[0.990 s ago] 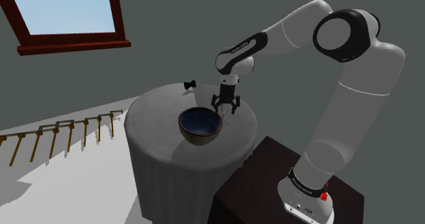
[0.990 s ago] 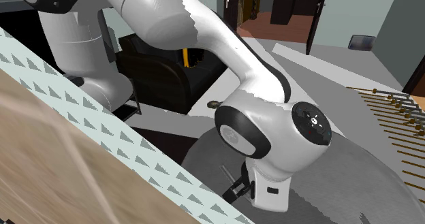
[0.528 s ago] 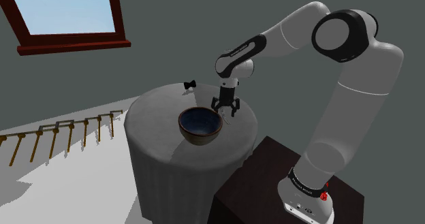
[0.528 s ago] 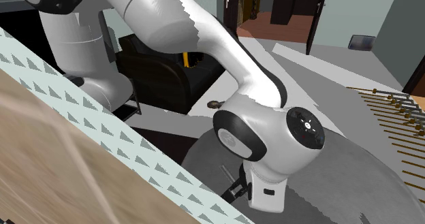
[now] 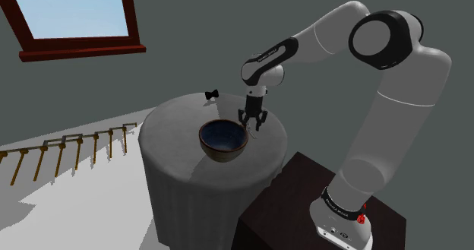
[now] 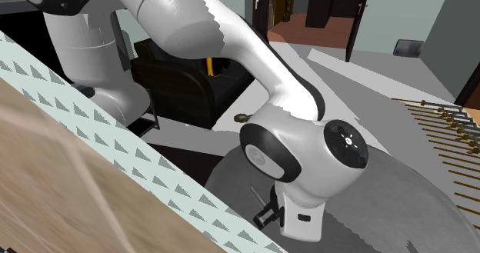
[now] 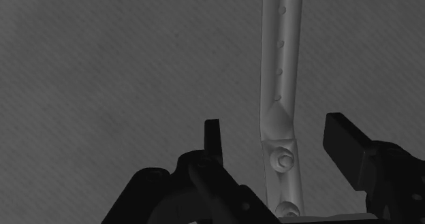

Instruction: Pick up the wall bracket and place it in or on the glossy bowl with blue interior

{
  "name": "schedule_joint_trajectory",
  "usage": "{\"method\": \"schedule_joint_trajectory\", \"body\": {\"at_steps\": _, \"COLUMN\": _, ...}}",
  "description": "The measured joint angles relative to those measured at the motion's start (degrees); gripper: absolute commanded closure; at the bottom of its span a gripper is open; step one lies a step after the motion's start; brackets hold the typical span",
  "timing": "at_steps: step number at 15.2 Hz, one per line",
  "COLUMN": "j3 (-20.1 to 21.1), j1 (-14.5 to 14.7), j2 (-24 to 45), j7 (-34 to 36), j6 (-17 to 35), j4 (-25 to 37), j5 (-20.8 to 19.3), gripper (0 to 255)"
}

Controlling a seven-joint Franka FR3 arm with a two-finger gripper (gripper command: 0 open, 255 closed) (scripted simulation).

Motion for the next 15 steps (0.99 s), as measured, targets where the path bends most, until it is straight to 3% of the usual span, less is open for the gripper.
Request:
{"method": "schedule_joint_trajectory", "body": {"at_steps": 6, "j3": 0.1, "j1": 0.2, "j2": -0.6, "j7": 0.2, "j6": -0.5, "j4": 0.0, "j5": -0.1, "gripper": 255}}
{"method": "schedule_joint_trajectory", "body": {"at_steps": 15, "j3": 0.0, "j1": 0.2, "j2": -4.5, "j7": 1.7, "j6": -6.6, "j4": 2.3, "j5": -1.1, "gripper": 255}}
